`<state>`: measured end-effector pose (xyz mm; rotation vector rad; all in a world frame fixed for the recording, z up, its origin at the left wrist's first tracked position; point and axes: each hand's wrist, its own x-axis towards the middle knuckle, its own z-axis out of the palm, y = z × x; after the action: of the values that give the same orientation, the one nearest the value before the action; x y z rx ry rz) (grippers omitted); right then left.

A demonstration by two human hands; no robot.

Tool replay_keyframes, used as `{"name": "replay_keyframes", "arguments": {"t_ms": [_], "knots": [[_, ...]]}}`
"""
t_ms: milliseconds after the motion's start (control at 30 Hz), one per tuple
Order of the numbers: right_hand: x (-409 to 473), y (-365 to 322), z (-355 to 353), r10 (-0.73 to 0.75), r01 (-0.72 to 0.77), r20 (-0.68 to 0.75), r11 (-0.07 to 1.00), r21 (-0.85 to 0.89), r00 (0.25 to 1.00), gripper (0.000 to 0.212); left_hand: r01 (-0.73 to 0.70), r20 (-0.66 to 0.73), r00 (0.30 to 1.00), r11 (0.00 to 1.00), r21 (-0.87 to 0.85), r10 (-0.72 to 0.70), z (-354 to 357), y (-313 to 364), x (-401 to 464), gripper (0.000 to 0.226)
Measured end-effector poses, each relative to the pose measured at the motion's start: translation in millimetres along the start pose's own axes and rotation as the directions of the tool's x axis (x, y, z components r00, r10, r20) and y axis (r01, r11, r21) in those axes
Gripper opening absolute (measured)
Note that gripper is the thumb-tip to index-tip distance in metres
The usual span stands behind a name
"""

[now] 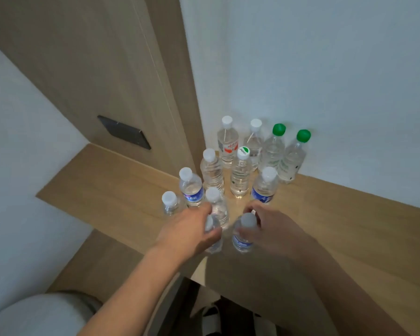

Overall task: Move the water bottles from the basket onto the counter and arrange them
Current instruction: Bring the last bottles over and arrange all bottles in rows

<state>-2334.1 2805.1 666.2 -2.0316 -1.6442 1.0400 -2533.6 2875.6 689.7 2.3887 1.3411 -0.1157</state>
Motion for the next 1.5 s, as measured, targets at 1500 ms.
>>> {"name": "replay_keyframes", "arguments": {"t_ms": [1500], "knots": [[78.3,23.6,-68.5,0.067,-0.114,-0.227,0.973,-0.199,0.972,0.027,-0.073,-0.028,0.996,0.929,0.364,0.089,-69.6,7.9,156.5,0.052]]}}
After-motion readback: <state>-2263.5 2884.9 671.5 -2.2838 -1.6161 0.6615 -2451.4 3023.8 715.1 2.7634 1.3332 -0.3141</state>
